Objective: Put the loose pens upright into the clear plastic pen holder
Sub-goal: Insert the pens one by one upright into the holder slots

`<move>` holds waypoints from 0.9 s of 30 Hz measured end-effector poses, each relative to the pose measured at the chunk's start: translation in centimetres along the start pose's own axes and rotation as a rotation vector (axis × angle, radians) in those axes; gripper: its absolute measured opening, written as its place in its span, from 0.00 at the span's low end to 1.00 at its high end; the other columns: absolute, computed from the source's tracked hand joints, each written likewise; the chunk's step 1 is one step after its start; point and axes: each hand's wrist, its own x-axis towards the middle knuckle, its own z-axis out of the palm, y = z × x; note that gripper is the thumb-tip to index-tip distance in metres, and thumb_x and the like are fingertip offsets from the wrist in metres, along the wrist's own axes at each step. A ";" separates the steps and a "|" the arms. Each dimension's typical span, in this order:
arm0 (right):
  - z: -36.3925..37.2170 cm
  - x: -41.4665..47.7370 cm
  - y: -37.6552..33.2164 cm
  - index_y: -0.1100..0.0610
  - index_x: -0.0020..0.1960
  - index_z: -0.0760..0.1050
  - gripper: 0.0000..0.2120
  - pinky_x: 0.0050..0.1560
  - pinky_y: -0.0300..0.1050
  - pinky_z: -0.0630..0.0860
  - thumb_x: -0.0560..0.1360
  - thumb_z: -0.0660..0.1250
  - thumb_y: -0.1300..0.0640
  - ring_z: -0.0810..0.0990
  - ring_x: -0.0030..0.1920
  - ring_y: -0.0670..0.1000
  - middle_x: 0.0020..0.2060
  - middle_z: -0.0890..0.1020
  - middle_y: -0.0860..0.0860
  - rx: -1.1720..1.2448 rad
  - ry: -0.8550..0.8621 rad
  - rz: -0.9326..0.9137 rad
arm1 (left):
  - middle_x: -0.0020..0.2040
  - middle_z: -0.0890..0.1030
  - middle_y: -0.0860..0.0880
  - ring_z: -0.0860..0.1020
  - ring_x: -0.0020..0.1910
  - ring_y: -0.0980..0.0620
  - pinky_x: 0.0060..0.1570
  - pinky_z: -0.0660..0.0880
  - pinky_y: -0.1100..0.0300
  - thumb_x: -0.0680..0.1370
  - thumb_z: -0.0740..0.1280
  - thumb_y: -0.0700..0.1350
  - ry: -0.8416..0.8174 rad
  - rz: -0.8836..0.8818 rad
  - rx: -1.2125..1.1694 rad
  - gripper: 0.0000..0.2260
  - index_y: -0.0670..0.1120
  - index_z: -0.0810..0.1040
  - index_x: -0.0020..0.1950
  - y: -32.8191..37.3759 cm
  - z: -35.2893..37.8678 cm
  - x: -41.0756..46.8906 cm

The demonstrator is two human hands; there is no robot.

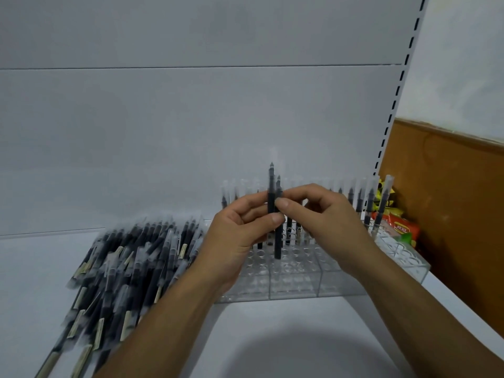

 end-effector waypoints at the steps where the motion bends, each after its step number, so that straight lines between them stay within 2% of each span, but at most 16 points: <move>1: 0.0 0.0 0.1 0.48 0.47 0.84 0.04 0.32 0.29 0.69 0.73 0.73 0.51 0.70 0.31 0.41 0.32 0.78 0.36 -0.014 0.016 0.001 | 0.53 0.85 0.48 0.83 0.54 0.51 0.47 0.77 0.66 0.68 0.74 0.43 0.002 -0.002 0.001 0.15 0.55 0.84 0.53 0.0 0.0 0.0; 5: -0.2 -0.1 0.2 0.46 0.42 0.84 0.02 0.31 0.27 0.68 0.73 0.73 0.50 0.72 0.29 0.38 0.29 0.78 0.35 -0.038 0.007 0.013 | 0.51 0.86 0.48 0.84 0.52 0.51 0.46 0.77 0.67 0.70 0.74 0.38 0.019 0.002 0.046 0.15 0.52 0.83 0.54 -0.2 0.2 0.0; 8: -0.5 -0.1 -0.2 0.49 0.42 0.85 0.04 0.30 0.28 0.69 0.73 0.72 0.51 0.71 0.28 0.38 0.29 0.80 0.41 0.040 0.005 0.034 | 0.49 0.86 0.47 0.84 0.50 0.51 0.44 0.77 0.66 0.69 0.76 0.42 0.050 0.001 0.059 0.18 0.49 0.81 0.57 -0.2 0.4 -0.1; 11: -1.4 0.3 -0.4 0.50 0.43 0.84 0.04 0.29 0.30 0.71 0.74 0.72 0.52 0.75 0.29 0.39 0.31 0.82 0.45 0.163 0.162 0.026 | 0.51 0.86 0.48 0.84 0.49 0.52 0.42 0.77 0.67 0.68 0.76 0.45 0.094 -0.007 0.016 0.20 0.47 0.79 0.59 -0.1 0.2 0.0; 13: -2.1 0.6 -0.2 0.51 0.44 0.83 0.03 0.30 0.31 0.72 0.74 0.71 0.53 0.78 0.30 0.41 0.33 0.83 0.47 0.148 0.271 -0.018 | 0.52 0.85 0.49 0.84 0.49 0.53 0.42 0.77 0.67 0.69 0.75 0.45 0.095 -0.013 0.004 0.19 0.47 0.79 0.59 -0.1 0.1 0.0; 16: -2.1 0.8 0.5 0.51 0.44 0.83 0.02 0.34 0.31 0.75 0.75 0.71 0.55 0.80 0.32 0.43 0.34 0.84 0.49 -0.025 0.284 -0.073 | 0.52 0.85 0.49 0.84 0.49 0.54 0.42 0.77 0.68 0.70 0.74 0.44 0.084 -0.013 0.005 0.18 0.48 0.79 0.59 -0.2 0.1 0.0; 19: -1.8 1.0 1.4 0.52 0.44 0.83 0.04 0.37 0.40 0.77 0.75 0.72 0.52 0.81 0.35 0.47 0.34 0.83 0.47 -0.208 0.242 -0.076 | 0.52 0.85 0.49 0.84 0.49 0.54 0.42 0.77 0.68 0.70 0.74 0.45 0.079 -0.016 0.009 0.17 0.49 0.80 0.59 -0.2 0.1 0.0; 22: -1.8 1.3 2.1 0.49 0.43 0.83 0.05 0.37 0.39 0.74 0.74 0.72 0.48 0.78 0.34 0.42 0.32 0.81 0.43 -0.376 0.191 -0.067 | 0.52 0.85 0.49 0.84 0.48 0.54 0.41 0.76 0.69 0.69 0.74 0.45 0.075 -0.018 0.013 0.18 0.49 0.80 0.59 -0.1 0.1 0.0; 27: -1.3 1.3 2.7 0.46 0.47 0.83 0.09 0.40 0.41 0.74 0.75 0.69 0.43 0.76 0.37 0.39 0.34 0.78 0.38 -0.648 -0.001 -0.021 | 0.51 0.86 0.49 0.84 0.50 0.53 0.42 0.77 0.68 0.68 0.74 0.45 0.068 -0.023 0.021 0.19 0.49 0.80 0.59 -0.1 0.2 0.0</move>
